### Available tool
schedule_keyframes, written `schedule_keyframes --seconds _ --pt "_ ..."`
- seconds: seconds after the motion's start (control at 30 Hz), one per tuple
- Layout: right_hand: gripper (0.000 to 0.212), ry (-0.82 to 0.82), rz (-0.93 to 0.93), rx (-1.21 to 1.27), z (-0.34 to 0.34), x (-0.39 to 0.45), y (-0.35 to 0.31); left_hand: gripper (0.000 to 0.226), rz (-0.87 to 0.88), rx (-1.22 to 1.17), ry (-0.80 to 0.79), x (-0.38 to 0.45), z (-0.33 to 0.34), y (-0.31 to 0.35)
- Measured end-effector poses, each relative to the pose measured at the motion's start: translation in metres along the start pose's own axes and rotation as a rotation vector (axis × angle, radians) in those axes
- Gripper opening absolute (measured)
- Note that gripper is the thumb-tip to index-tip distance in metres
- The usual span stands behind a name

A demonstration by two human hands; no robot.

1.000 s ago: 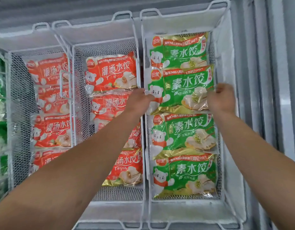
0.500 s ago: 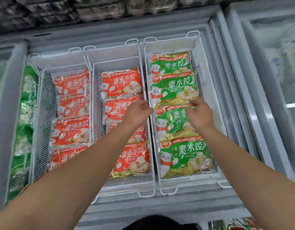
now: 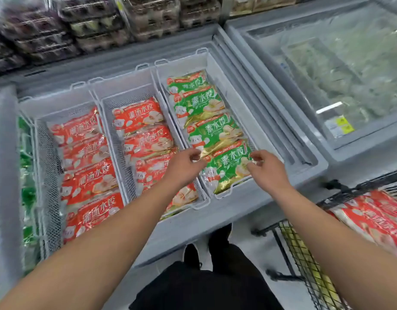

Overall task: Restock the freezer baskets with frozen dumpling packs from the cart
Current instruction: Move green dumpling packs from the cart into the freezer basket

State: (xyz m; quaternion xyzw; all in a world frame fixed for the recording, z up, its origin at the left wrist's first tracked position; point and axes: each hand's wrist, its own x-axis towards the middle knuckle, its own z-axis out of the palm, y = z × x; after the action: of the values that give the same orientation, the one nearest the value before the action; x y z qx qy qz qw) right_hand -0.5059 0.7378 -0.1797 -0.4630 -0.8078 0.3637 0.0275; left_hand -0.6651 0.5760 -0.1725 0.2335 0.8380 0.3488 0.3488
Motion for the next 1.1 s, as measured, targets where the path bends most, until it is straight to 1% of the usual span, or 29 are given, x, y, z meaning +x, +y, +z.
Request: schedule_keyframes --seconds 0.13,0.23,0.3,0.4,0.5,0.63,0.73,0.87,0.97,1.1 --pt "0.036 0.061 0.119 0.026 -0.022 -0.054 0.041 0.048 0.098 0.089 -0.095 -0.024 0.032 0.012" --pt "0.038 0.109 0.218 0.025 -0.038 -0.094 0.078 0.044 0.169 0.159 -0.176 -0.038 0.067 0.027" --pt "0.037 0.155 0.281 0.052 -0.051 -0.122 0.106 0.041 0.211 0.202 -0.231 -0.049 0.097 0.040" --pt "0.033 0.223 0.374 0.088 -0.069 -0.162 0.149 0.045 0.238 0.207 -0.311 -0.068 0.142 0.059" --pt "0.040 0.257 0.456 0.104 -0.089 -0.202 0.202 0.042 0.282 0.276 -0.403 -0.091 0.195 0.082" --pt "0.040 0.287 0.533 0.135 -0.109 -0.247 0.267 0.058 0.333 0.328 -0.485 -0.122 0.260 0.106" --pt "0.044 0.285 0.596 0.167 -0.119 -0.272 0.309 0.049 0.365 0.403 -0.532 -0.137 0.306 0.115" --pt "0.042 0.314 0.663 0.216 -0.125 -0.298 0.353 0.043 0.424 0.480 -0.573 -0.156 0.356 0.127" --pt "0.043 0.320 0.698 0.263 -0.127 -0.306 0.374 0.044 0.456 0.562 -0.617 -0.164 0.384 0.135" --pt "0.046 0.331 0.747 0.335 -0.121 -0.308 0.392 0.048 0.454 0.637 -0.674 -0.159 0.410 0.141"
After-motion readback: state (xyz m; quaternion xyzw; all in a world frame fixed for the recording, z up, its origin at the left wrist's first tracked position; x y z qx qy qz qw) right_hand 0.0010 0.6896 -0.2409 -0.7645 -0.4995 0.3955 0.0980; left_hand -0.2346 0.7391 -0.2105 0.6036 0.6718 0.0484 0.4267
